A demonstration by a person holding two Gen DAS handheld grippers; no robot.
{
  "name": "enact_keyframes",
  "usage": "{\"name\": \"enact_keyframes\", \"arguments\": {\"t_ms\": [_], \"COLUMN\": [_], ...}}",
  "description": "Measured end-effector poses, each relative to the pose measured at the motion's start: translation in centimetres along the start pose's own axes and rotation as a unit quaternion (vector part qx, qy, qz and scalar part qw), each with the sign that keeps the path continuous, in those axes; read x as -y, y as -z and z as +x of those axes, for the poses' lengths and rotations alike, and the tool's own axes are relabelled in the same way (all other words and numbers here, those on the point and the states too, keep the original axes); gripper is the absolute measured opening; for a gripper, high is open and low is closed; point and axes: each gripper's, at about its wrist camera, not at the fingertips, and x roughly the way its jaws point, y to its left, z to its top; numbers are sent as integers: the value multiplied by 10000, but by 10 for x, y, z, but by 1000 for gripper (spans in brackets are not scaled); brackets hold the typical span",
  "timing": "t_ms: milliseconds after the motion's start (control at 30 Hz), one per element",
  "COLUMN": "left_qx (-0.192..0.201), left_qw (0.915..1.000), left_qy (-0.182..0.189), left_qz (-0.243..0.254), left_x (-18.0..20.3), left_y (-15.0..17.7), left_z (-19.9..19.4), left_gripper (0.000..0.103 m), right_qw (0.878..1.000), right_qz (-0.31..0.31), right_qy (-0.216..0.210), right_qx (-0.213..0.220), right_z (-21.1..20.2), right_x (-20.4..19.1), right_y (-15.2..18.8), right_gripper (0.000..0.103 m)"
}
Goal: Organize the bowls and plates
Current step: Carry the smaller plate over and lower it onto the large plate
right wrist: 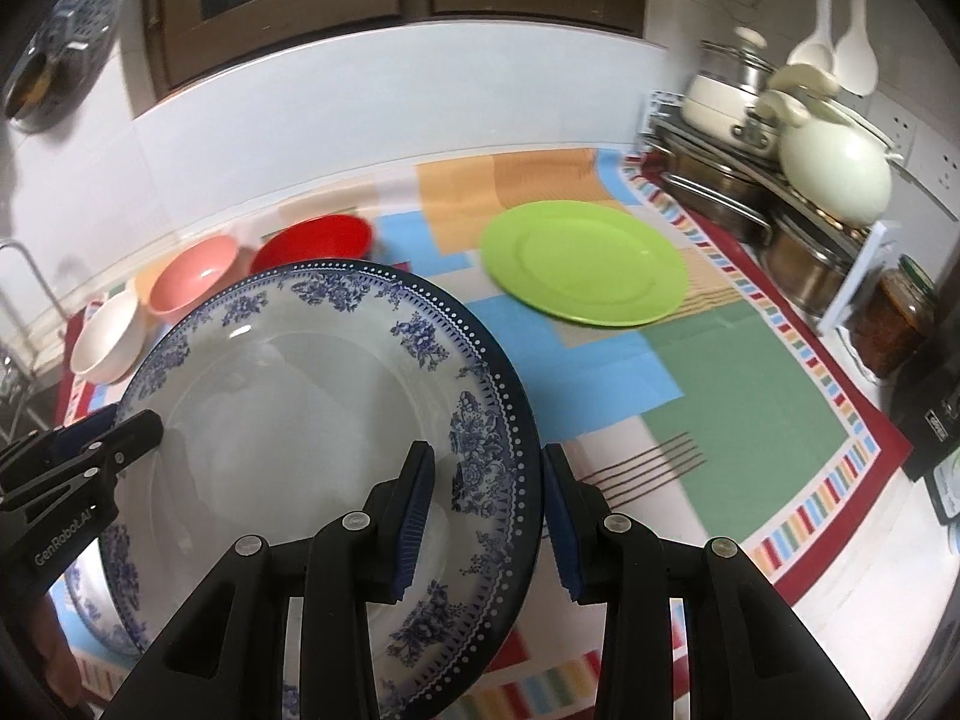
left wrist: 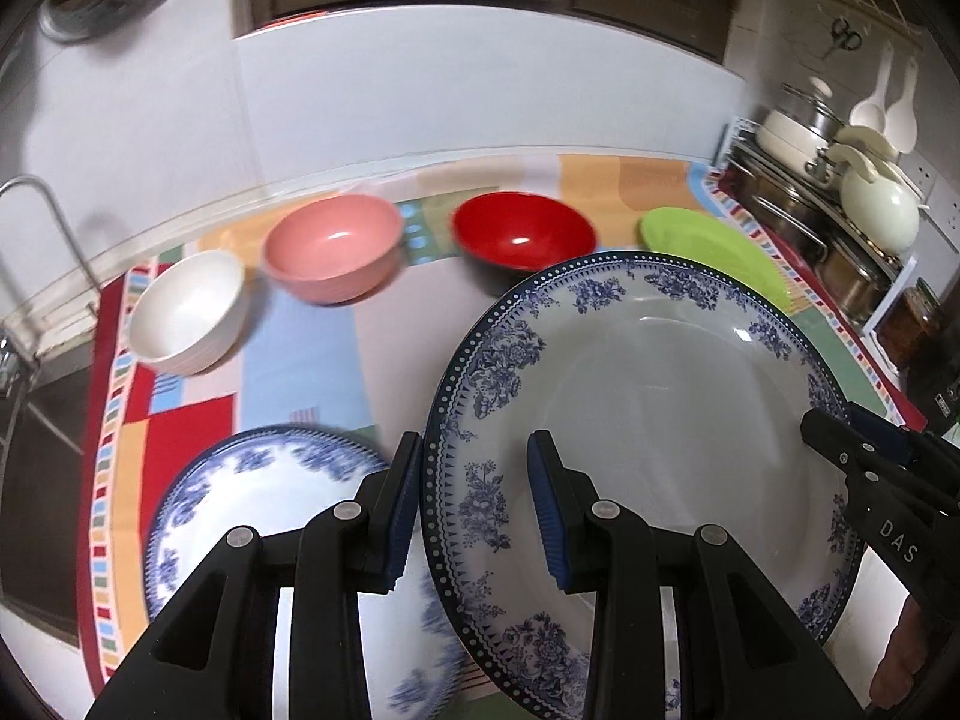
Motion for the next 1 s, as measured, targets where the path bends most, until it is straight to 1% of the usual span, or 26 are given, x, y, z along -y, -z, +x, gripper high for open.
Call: {"name": "enact_keyframes", "arguments": {"t_ms": [500, 767, 1000], "left_qx": [23, -99, -237], "left_qw": [9971, 9926, 9869], "left_qy": [-528, -824, -1087], "left_qz": [-548, -891, -1169], "left_x": [-82, -117, -143], "left_y": [30, 46, 60], "left_z": [-22, -24, -23], "left_gripper": [35, 35, 35], "right_qw": [9969, 9922, 9867], "right_qz": [-575, -907, -1164], "right_qy": [-527, -833, -1092], "right_qx": [-38, -170, -321], "right_z": [0, 10, 19], "right_x": [-82, -122, -150], "right_y": [7, 11, 15], "right_gripper": [37, 37, 37]}}
